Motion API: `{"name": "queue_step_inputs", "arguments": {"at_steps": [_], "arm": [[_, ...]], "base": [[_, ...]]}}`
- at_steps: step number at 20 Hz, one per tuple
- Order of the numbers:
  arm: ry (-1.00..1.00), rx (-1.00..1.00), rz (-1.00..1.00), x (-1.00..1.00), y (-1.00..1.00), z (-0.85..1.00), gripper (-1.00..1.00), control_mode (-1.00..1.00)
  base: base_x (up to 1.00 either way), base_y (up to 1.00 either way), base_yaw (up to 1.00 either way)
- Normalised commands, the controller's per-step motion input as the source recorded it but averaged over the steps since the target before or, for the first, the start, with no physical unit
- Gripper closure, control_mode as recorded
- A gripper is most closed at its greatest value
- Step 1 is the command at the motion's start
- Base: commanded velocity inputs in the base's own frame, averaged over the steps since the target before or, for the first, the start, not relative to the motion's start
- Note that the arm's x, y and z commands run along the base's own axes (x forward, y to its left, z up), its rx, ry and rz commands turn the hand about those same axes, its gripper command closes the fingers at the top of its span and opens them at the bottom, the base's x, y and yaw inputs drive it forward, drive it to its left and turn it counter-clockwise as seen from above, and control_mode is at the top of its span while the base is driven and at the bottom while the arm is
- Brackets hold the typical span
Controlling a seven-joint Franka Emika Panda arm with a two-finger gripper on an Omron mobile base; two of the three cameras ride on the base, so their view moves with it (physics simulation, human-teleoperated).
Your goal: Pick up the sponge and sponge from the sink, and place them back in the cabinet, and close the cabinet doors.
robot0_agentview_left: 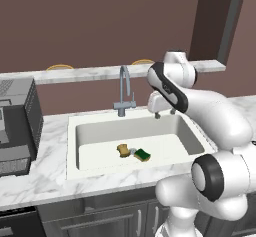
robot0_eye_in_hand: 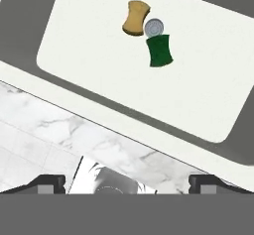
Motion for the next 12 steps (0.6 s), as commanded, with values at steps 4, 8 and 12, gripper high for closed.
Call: {"name": "queue_step_inputs", "arguments": {"at_steps": [4, 8, 12], "arm": [[0.1, 0.0, 0.1, 0.15, 0.0, -0.4, -1.0, -1.0], [0.02, 0.0, 0.03, 0.13, 0.0, -0.39, -1.0, -1.0], [0.0, 0.0, 0.0, 0.11, 0.0, -0.43, -1.0, -1.0]], "base": [[0.0, 0.0, 0.0], [0.0, 0.0, 0.0], [0.0, 0.0, 0.0]]}}
